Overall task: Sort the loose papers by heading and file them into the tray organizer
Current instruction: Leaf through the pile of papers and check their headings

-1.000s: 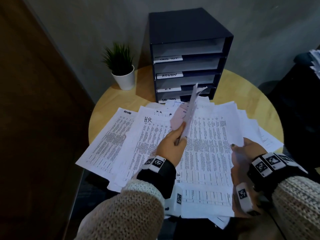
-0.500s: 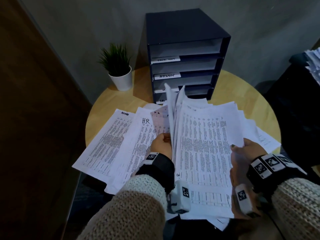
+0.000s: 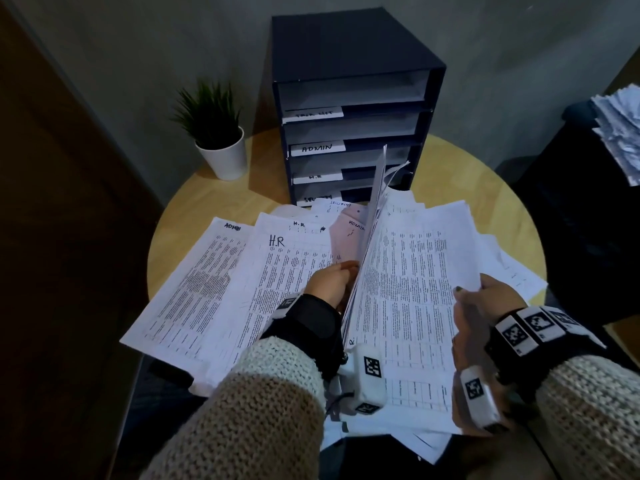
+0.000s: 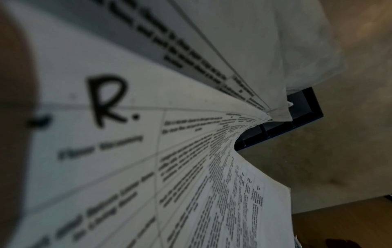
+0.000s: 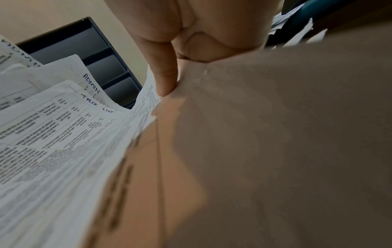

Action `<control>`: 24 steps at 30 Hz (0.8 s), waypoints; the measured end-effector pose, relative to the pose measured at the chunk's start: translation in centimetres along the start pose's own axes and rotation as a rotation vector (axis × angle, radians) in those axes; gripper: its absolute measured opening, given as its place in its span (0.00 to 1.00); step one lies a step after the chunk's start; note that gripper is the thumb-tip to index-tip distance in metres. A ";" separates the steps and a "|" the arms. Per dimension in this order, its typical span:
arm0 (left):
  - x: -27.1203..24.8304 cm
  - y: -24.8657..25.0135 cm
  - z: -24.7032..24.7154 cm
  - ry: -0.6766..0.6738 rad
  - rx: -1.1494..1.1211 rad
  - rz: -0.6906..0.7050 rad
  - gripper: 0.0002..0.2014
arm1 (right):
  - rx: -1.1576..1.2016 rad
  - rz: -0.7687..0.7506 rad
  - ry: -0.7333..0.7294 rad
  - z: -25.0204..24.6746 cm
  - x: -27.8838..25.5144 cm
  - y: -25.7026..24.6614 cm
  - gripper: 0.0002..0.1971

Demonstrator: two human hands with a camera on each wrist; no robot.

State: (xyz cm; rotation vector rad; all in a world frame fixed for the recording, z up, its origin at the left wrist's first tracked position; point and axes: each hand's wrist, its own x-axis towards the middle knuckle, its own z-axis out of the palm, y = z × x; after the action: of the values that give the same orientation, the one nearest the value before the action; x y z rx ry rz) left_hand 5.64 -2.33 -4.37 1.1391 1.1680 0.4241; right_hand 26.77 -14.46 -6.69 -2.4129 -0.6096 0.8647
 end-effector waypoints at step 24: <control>-1.9 0.7 1.1 0.046 0.021 0.086 0.13 | 0.047 -0.027 0.051 -0.5 -1.1 -0.2 0.16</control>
State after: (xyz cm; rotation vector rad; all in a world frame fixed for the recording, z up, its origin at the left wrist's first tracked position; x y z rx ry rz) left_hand 6.03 -4.07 -2.89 1.2068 1.1685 0.5067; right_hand 26.29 -15.07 -5.79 -2.3719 -0.5945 0.7955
